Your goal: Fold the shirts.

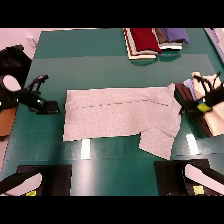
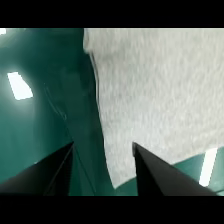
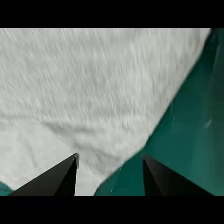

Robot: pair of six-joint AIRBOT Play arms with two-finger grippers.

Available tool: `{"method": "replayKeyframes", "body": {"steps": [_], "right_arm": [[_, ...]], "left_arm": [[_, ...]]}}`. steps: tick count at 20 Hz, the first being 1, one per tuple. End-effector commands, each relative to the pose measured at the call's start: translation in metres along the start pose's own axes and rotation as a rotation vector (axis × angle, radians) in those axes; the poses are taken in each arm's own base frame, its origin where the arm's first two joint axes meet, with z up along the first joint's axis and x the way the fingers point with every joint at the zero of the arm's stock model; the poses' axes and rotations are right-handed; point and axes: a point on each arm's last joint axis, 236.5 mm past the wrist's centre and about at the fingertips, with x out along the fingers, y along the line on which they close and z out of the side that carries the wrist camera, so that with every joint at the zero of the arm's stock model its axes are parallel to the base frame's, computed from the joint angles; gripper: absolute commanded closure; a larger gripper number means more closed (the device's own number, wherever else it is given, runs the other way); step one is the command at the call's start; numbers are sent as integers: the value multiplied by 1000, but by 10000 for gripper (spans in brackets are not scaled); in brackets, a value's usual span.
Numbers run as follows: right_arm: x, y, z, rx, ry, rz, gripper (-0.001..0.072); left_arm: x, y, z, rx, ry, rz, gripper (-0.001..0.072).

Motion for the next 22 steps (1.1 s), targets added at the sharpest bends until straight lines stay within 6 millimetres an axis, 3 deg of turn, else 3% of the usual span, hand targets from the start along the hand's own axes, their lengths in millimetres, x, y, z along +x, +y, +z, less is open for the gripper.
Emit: {"method": "replayKeyframes", "body": {"steps": [1,4,7,9,12,13,19,22], "right_arm": [[33,-11,-67,121,106,43,242],[57,-1,-90,168,150,107,242],[70,16,-76,176,75,193,272],[70,13,-64,181,25,184,288],[59,17,-54,122,-7,196,625],[56,18,-55,107,-3,198,700],[54,20,-60,95,21,206,700],[54,20,-60,95,23,207,700]], "left_arm": [[15,2,-38,-38,34,1,265],[20,-3,-40,-52,33,-26,265],[20,-5,-32,-58,2,-37,265],[20,-5,-33,-57,6,-37,265],[20,-5,-35,-56,12,-37,264],[20,-5,-36,-57,17,-37,264],[56,-1,-83,-128,138,-51,263],[69,-14,-93,-180,145,-118,263]]}}
